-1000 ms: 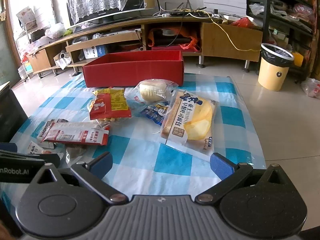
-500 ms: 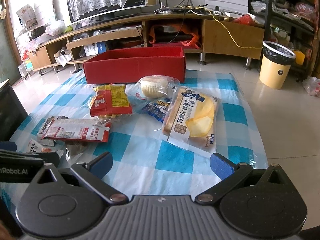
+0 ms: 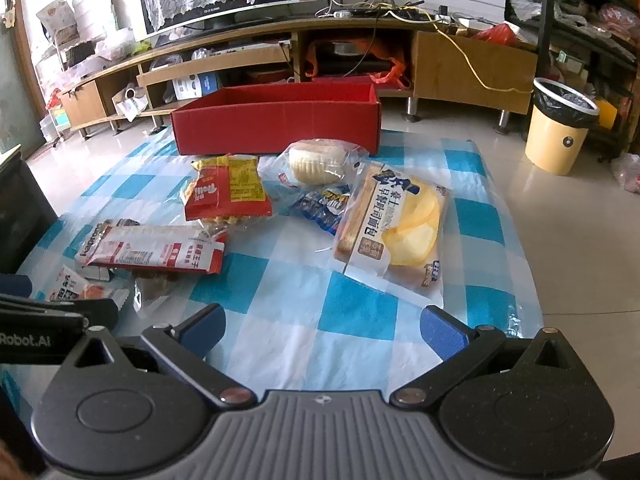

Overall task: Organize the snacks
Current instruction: 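Move left tool toward white noodle-snack bag while right tool approaches silver foil sachet, then close right tool on silver foil sachet while left tool nears noodle-snack bag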

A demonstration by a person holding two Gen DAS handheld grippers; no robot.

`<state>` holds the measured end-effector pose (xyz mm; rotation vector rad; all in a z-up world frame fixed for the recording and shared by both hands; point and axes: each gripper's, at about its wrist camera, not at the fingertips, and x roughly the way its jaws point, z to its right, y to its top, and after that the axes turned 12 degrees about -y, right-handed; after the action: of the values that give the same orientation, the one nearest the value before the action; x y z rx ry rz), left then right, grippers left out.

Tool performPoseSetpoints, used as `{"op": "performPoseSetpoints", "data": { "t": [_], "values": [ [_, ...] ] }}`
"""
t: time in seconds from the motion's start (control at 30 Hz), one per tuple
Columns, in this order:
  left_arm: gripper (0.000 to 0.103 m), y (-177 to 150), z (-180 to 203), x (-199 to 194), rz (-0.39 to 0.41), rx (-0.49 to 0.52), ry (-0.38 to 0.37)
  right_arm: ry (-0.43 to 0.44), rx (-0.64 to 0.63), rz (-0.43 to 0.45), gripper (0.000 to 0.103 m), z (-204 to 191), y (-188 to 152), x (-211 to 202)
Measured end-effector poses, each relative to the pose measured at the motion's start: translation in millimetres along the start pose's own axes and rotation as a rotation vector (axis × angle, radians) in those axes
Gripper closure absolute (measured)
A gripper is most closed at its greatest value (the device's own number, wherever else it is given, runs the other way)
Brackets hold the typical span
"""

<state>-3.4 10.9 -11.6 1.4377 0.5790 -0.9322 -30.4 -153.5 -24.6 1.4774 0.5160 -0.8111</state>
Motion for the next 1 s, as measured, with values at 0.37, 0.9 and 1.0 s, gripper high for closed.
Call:
{"op": "performPoseSetpoints", "data": {
  "t": [0.37,0.9,1.0],
  "values": [
    [0.0,-3,-7,1,-0.018,-0.014,-0.007,0.014,-0.038,-0.015,0.0,-8,-2,3],
    [0.0,5,-51,-5,-0.008,-0.157,0.009,0.165,-0.241,-0.043,0.0,-68,-14,6],
    [0.0,6,-57,-5,-0.012,-0.175,0.011,0.194,-0.304,-0.037,0.001,-87,-17,7]
  ]
}}
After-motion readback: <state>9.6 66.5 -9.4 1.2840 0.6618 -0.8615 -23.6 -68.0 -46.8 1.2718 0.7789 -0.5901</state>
